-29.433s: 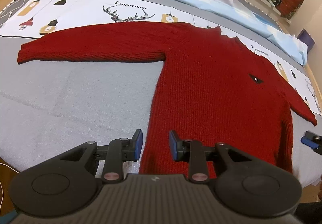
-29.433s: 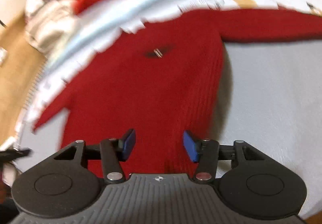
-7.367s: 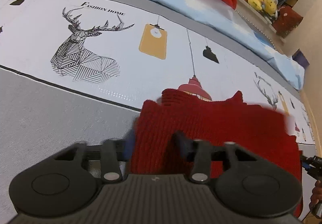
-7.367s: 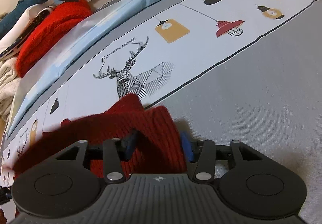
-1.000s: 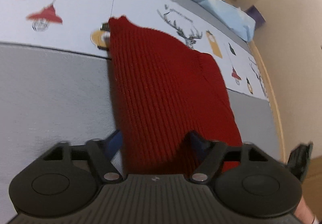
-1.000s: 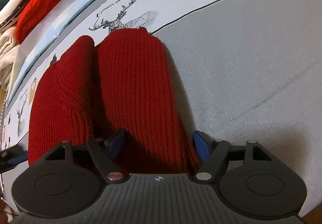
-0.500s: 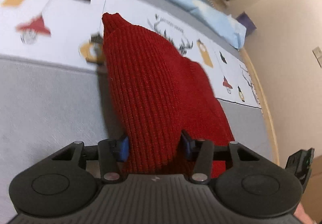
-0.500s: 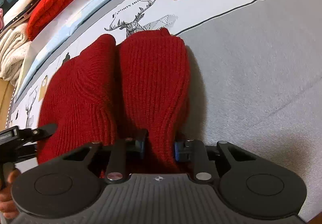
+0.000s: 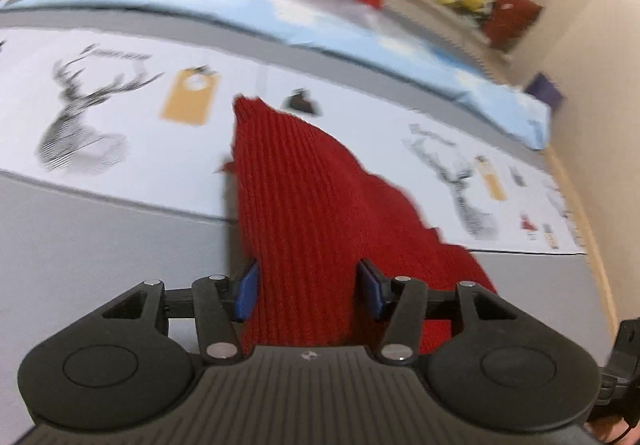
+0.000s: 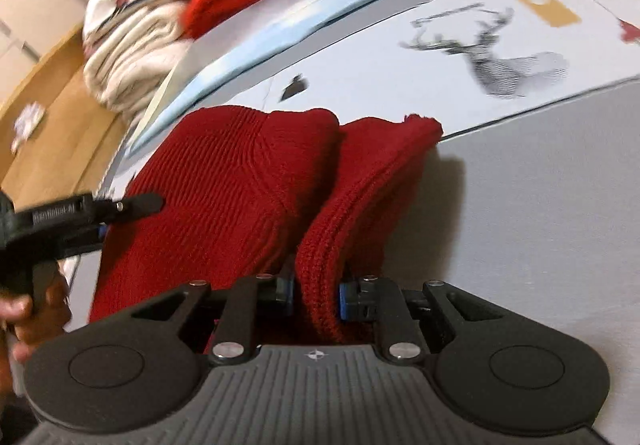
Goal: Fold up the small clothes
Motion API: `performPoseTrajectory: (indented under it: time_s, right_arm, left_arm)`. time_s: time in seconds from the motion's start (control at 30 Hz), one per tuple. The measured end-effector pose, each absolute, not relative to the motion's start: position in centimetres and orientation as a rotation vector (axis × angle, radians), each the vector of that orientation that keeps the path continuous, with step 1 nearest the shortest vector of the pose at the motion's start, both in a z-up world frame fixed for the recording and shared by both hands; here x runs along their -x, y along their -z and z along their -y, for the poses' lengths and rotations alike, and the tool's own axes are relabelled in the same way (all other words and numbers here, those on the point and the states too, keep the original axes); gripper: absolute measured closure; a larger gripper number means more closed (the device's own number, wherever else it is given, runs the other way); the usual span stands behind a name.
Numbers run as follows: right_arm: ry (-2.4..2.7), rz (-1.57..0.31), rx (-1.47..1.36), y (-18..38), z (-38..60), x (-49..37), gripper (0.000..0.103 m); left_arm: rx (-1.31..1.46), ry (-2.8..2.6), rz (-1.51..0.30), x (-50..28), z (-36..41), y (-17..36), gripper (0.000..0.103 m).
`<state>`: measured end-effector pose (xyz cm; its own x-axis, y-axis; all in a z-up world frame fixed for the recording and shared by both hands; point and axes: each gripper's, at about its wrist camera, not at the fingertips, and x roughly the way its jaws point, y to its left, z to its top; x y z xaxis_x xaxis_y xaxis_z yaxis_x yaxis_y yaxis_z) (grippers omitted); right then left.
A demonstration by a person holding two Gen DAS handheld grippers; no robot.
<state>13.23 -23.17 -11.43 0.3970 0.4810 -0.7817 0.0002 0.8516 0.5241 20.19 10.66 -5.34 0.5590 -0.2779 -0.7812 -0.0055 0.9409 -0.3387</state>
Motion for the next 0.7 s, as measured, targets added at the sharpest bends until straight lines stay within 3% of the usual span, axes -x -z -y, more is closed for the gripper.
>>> performPoseTrajectory:
  time_s: [0.13,0.33,0.47,0.67,0.7]
  right_arm:
    - [-0.169,-1.250,-0.400,12.9,23.0,-13.1,0.072]
    - [-0.143,-1.058,-0.459,9.0,24.0,-13.2,0.069]
    - [-0.284,-1.106,-0.558,10.3,21.5,-14.5,0.043]
    - [-0.241,-1.193,-0.679,13.6,18.5,-16.0,0.043]
    - [-0.260,-1.189,-0.687,13.6,18.1,-16.0,0.057]
  left_arm:
    - [0.310,0.174,-0.927,-18.8,-13.2,4.2,0.047]
    - [0.133,0.324,-0.970,-16.0,-12.2,4.2,0.047]
    - [0.051,0.329,-0.998,-14.6,-11.6,5.5,0.047]
    - [0.056,0.347,-0.996,-13.4,-12.4,5.4,0.047]
    - [0.055,0.351,-0.993,-13.5,-12.4,5.4,0.047]
